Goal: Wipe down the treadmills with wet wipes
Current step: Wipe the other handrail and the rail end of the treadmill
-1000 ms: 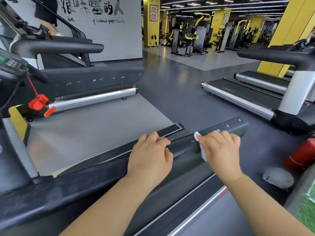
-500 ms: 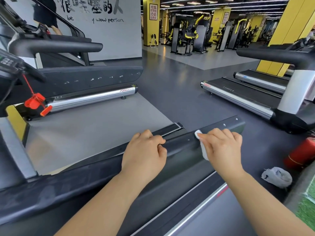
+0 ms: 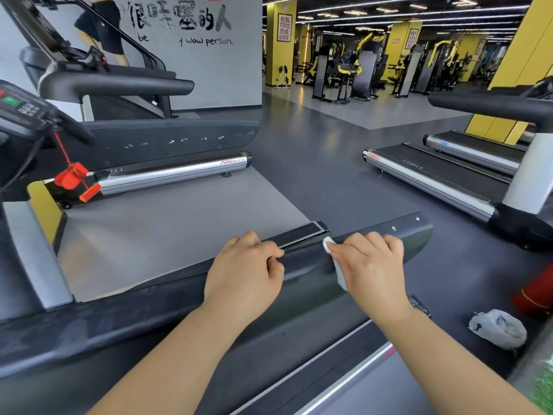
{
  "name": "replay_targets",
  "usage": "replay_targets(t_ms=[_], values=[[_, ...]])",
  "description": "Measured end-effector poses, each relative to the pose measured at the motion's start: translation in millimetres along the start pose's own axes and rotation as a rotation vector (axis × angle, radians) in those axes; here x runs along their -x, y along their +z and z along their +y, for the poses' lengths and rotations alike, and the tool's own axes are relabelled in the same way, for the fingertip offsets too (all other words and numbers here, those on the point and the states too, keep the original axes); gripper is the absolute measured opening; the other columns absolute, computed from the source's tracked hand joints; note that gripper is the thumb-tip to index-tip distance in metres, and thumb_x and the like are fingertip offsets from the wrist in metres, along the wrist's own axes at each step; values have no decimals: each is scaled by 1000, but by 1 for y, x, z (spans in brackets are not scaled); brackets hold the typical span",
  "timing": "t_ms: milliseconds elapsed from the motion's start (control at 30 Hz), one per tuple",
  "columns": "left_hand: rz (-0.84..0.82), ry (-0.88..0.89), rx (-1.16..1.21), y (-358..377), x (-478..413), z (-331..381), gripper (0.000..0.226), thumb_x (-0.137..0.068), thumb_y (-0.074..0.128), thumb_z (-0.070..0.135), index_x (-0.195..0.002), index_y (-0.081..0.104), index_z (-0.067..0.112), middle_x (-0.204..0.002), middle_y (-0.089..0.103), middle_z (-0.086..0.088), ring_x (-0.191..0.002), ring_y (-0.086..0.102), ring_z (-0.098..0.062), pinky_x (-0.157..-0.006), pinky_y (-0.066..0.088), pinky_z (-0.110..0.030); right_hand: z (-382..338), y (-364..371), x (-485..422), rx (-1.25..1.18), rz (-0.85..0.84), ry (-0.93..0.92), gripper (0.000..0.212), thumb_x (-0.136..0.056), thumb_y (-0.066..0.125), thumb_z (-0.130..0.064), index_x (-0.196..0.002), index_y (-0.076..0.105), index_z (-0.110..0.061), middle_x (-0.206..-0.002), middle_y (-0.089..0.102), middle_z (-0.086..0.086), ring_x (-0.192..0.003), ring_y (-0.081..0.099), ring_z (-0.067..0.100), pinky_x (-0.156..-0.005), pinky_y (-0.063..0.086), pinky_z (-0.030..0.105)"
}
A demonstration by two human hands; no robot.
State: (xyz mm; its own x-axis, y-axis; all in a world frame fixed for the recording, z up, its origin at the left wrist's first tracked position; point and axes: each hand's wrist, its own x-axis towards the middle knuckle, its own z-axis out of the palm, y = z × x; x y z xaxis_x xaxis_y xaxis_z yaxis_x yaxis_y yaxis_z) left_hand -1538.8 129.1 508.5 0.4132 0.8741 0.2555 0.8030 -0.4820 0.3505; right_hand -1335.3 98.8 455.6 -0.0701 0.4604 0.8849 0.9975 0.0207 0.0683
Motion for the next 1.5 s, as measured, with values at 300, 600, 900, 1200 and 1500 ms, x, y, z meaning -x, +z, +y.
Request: replay_targets(t_ms=[300, 600, 900, 1200, 1500], values=[[27, -98, 14, 1, 0, 7, 31, -95, 40, 31, -115, 63, 38, -107, 53, 12, -106, 46, -11, -83, 41, -21, -24, -2, 3, -138, -19, 36, 23, -89, 52, -23, -79, 72, -26, -60, 50, -5, -52, 45, 21, -63, 31, 36], [12, -111, 35, 0, 1, 8, 30, -95, 41, 31, -113, 65, 37, -105, 53, 10, -104, 47, -14, -84, 42, -24, -19, -10, -7, -127, -13, 126, 23, -87, 52, -25, -88, 74, -26, -64, 55, -4, -56, 49, 23, -67, 30, 34], [-112, -53, 33, -12, -3, 2, 35, -97, 39, 32, -124, 59, 38, -109, 52, 9, -103, 48, -16, -84, 45, -26, -8, 2, 3, 79, -25, 108, 21, -86, 54, -20, -79, 72, -28, -59, 47, -5, -52, 44, 22, -65, 30, 34], [-123, 16, -34, -13, -2, -3, 37, -97, 37, 32, -129, 55, 38, -115, 52, 8, -107, 48, -17, -81, 41, -25, -49, 9, -27, 120, -138, 34, 28, -83, 50, -26, -67, 71, -34, -57, 44, -7, -54, 32, 17, -66, 22, 31], [-129, 32, 3, -16, -3, -8, 36, -97, 38, 32, -126, 57, 38, -115, 54, 13, -105, 50, -13, -79, 39, -21, 19, 11, -38, 397, -527, 42, 30, -48, 85, -8, -59, 69, -31, -58, 39, -8, -58, 32, 18, -64, 28, 34]])
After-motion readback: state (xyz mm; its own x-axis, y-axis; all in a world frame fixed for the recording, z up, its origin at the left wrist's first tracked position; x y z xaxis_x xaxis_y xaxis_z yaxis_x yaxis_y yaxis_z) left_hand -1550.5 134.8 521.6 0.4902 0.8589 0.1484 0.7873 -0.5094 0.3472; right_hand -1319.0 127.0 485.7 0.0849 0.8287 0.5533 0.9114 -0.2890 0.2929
